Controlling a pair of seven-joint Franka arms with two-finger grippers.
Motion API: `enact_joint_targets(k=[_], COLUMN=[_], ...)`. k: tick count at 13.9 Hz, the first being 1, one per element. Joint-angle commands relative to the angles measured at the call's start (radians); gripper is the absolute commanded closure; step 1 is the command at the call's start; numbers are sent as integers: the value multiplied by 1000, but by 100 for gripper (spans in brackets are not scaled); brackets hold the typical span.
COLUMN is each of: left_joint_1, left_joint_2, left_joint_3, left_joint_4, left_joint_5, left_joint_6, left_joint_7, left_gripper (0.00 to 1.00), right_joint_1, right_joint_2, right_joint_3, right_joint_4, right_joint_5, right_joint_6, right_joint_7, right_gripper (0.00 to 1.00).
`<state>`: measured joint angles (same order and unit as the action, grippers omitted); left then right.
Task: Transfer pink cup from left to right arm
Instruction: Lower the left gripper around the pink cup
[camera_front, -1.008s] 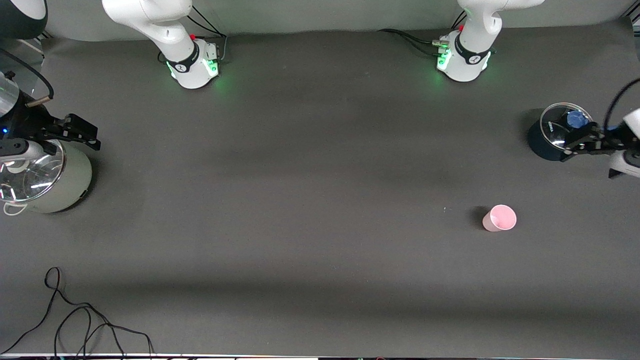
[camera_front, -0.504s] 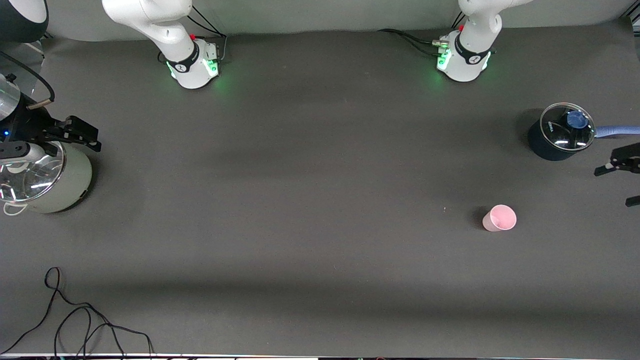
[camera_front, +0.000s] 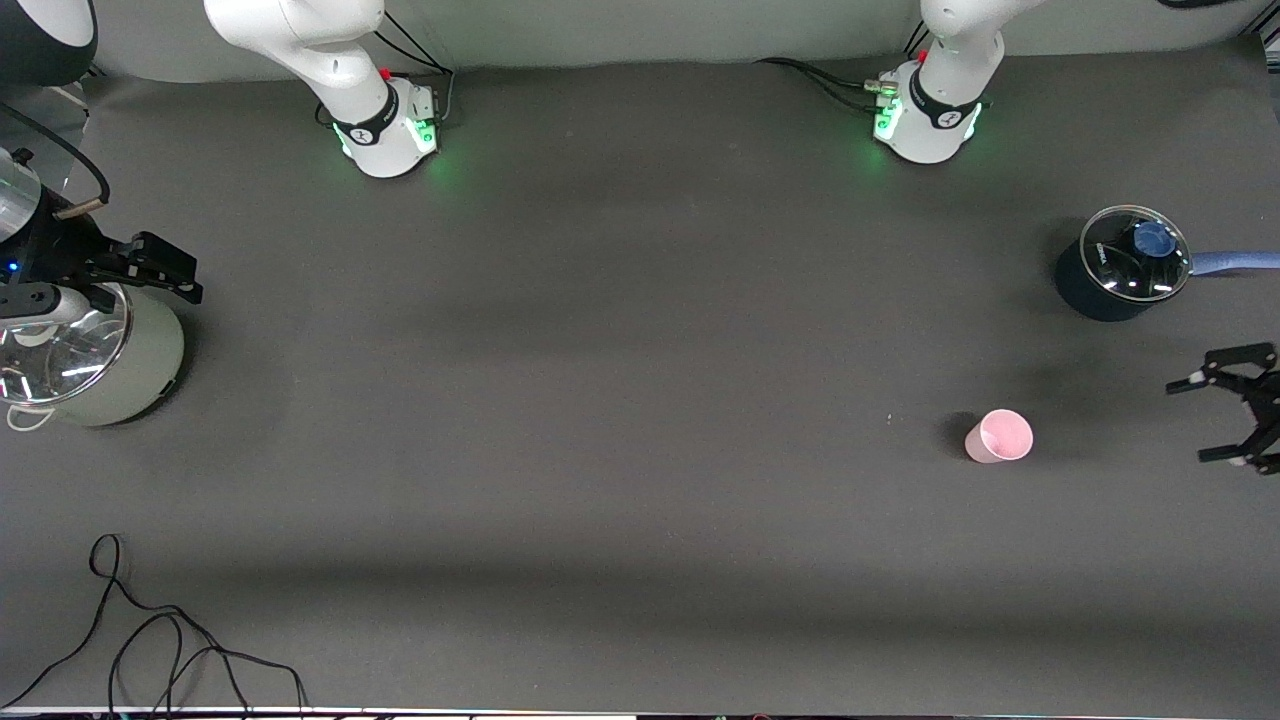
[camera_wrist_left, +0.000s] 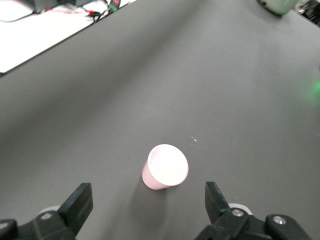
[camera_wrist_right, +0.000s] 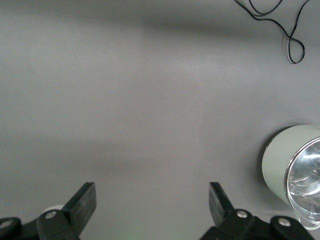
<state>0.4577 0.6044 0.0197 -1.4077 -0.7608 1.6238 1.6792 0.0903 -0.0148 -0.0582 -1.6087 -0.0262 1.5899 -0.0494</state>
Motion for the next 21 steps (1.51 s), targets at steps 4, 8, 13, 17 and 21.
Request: enact_joint_targets(k=[4,8,13,17,21], left_joint_1=[61,91,111,111,115], left_joint_2=[231,327,351,363,390], left_joint_3=[-12,-14,-15,-15,-15], left_joint_4=[58,49,-34,-103,-117], left_joint_5=[-219,-313,-351,-379,-379], left_joint_6=[19,16,-1,-5,-28], left_joint_7=[414,641,848,964,988], left_gripper=[0,0,0,0,0], right_joint_1=[3,3,-4,-6,-7], right_joint_2=[7,10,13,19,18], right_joint_3=[0,-2,-2,-6,-11], right_joint_4=[12,12,6,4,7], right_joint_5=[-21,-21,-23,-23,-23], right_joint_6=[-8,-8,-10,-10,-34], right_joint_7=[-7,-7,-9,-10,-7], right_gripper=[0,0,0,0,0])
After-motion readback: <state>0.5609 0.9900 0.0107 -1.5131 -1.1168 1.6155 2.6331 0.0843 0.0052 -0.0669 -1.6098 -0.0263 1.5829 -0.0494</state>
